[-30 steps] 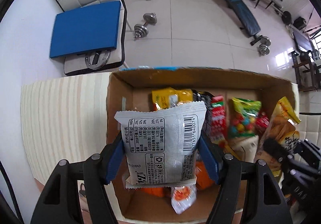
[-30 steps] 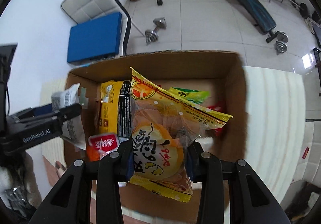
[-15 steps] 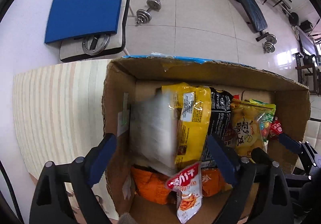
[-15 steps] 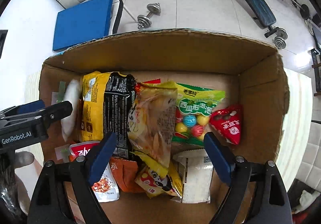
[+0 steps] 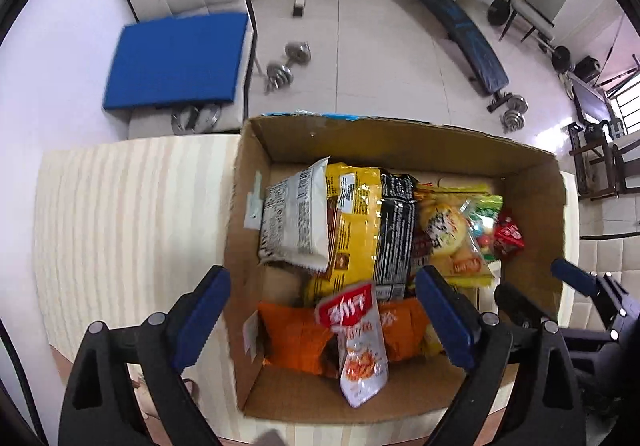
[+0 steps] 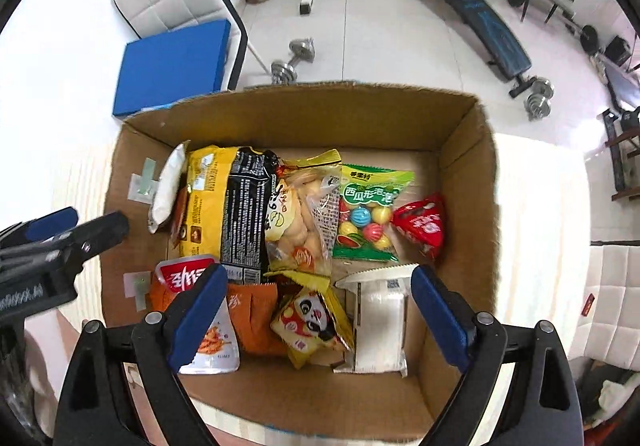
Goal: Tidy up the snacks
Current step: 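Carry both packets into the box and open both tools, then grasp the round cake packet on the mat with the right tool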
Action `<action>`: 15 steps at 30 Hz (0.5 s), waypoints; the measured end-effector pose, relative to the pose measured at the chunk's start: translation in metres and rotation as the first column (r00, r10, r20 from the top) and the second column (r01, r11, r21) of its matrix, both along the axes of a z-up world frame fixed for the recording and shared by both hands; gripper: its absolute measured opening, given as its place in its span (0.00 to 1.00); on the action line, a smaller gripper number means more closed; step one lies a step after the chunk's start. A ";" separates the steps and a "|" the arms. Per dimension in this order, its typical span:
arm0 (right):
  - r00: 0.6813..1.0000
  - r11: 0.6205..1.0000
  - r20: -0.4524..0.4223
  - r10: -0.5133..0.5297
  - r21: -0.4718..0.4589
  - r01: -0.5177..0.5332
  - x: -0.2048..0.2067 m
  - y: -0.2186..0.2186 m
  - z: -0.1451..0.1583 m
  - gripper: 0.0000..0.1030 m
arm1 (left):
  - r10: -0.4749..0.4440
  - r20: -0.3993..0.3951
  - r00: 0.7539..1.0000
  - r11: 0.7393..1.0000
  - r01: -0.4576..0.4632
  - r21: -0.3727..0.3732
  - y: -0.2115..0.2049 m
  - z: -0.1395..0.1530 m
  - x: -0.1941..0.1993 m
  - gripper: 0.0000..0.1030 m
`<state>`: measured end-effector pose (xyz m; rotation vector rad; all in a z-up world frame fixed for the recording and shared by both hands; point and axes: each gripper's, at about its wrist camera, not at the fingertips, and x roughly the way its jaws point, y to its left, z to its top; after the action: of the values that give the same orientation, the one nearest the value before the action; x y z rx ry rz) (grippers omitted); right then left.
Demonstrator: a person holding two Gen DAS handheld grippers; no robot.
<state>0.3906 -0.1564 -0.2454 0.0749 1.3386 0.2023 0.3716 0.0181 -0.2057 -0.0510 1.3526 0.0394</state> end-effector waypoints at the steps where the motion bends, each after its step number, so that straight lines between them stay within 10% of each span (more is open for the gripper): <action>1: 1.000 1.000 0.010 0.001 -0.002 -0.001 -0.001 0.001 0.004 0.92 | -0.002 0.018 1.000 1.000 0.002 0.003 -0.002 0.007 -0.008 0.92; 15: 0.993 0.996 0.114 -0.034 0.085 0.024 -0.138 -0.005 0.042 0.93 | 0.016 0.129 0.992 0.999 -0.023 0.048 0.000 0.044 -0.155 0.92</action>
<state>0.2528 -0.1619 -0.2029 0.1508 1.2131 0.2344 0.2171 0.0184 -0.1622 -0.0245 1.2217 0.0848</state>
